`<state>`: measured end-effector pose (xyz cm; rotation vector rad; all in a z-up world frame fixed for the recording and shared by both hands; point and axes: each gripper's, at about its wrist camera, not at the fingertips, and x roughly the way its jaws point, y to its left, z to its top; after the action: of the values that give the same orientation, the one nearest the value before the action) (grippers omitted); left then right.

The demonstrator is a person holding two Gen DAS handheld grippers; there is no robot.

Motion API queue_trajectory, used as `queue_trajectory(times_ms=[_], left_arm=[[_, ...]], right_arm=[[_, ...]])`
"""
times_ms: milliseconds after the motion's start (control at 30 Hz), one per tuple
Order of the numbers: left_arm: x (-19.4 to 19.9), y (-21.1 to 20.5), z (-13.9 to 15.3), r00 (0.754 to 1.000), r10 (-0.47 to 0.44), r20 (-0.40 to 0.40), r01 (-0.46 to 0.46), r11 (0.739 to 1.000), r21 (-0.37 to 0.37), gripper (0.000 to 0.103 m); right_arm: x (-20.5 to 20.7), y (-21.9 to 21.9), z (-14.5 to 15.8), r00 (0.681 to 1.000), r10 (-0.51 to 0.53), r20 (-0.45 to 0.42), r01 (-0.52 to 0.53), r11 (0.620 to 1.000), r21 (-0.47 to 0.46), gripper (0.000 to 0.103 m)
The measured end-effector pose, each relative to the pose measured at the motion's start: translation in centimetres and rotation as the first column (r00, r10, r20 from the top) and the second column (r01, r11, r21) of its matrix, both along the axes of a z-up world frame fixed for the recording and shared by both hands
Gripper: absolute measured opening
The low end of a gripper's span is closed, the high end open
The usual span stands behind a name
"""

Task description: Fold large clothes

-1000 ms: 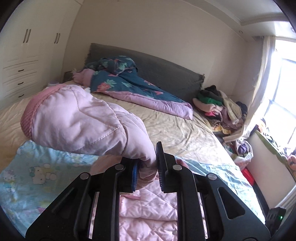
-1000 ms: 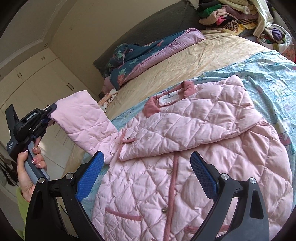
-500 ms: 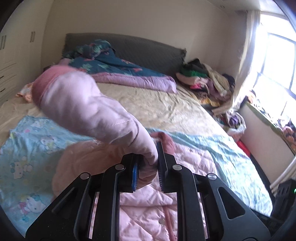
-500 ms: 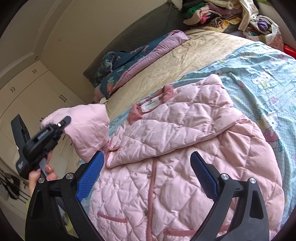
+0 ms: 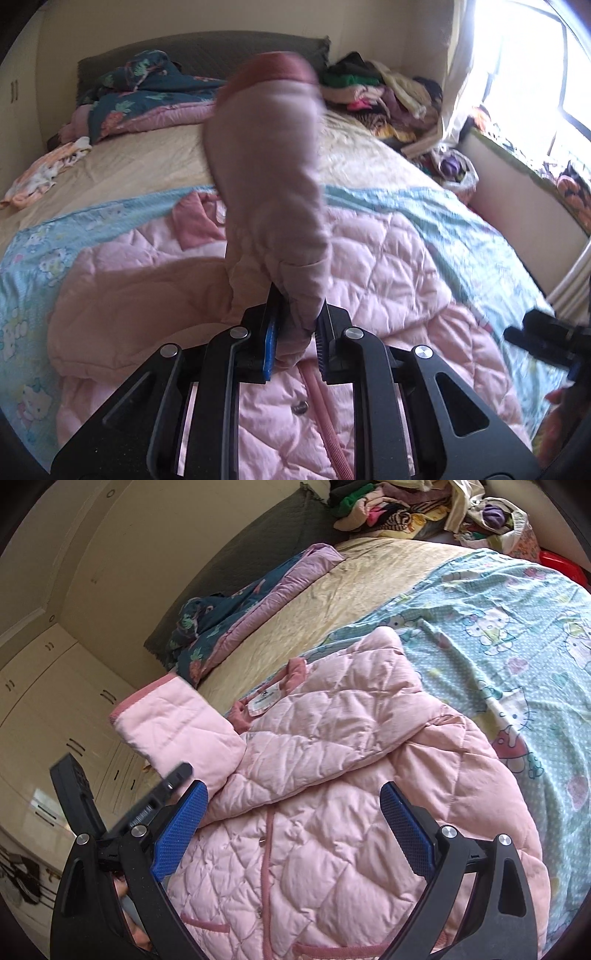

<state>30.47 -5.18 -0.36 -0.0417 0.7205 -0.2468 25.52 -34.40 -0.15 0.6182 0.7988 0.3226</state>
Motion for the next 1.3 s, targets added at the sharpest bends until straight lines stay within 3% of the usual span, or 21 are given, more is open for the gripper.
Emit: queue_trajectory(times_ms=[167, 367, 433, 533, 600, 867, 1100, 1300], left_arm=[[0.0, -1.2, -1.6, 1.0, -0.015, -0.016, 0.015, 0.999, 0.043, 0.01], [-0.5, -3.2, -4.2, 0.998, -0.05, -0.047, 0.057, 0.986, 0.155, 0.016], [-0.6, -3.6, -4.7, 0.996, -0.062, -0.066, 0.073, 0.981, 0.181, 0.025], [-1.0, -4.2, -5.2, 0.991, -0.087, -0.099, 0.107, 0.97, 0.217, 0.051], [-1.5, -4.5, -5.2, 0.987, -0.112, -0.112, 0.134, 0.968, 0.212, 0.082], [-3.7, -2.7, -4.7, 0.981, -0.13, -0.147, 0.155, 0.973, 0.173, 0.092], [-3.1, 3.7, -2.7, 0.992, 0.002, -0.125, 0.013, 0.993, 0.117, 0.094], [-2.4, 9.9, -1.3, 0.984, 0.132, -0.116, -0.126, 0.99, 0.056, 0.094]], right_arm=[[0.1, -0.5, -0.5, 1.0, -0.008, -0.01, 0.009, 1.0, 0.016, 0.094], [0.3, -0.7, -0.9, 1.0, -0.017, -0.023, 0.018, 1.0, 0.023, 0.094], [0.3, -0.8, -1.1, 0.999, -0.022, -0.032, 0.023, 0.999, 0.026, 0.094], [0.4, -0.9, -1.4, 0.999, -0.027, -0.041, 0.028, 0.999, 0.031, 0.094], [0.4, -0.9, -1.4, 0.999, -0.027, -0.045, 0.028, 0.999, 0.036, 0.094], [0.6, 0.1, -1.8, 0.997, -0.008, -0.072, 0.01, 1.0, 0.022, 0.094], [2.1, 2.4, -2.9, 0.992, 0.033, -0.122, -0.03, 0.999, 0.027, 0.094], [4.1, 4.9, -3.7, 0.986, 0.053, -0.159, -0.053, 0.999, 0.004, 0.094]])
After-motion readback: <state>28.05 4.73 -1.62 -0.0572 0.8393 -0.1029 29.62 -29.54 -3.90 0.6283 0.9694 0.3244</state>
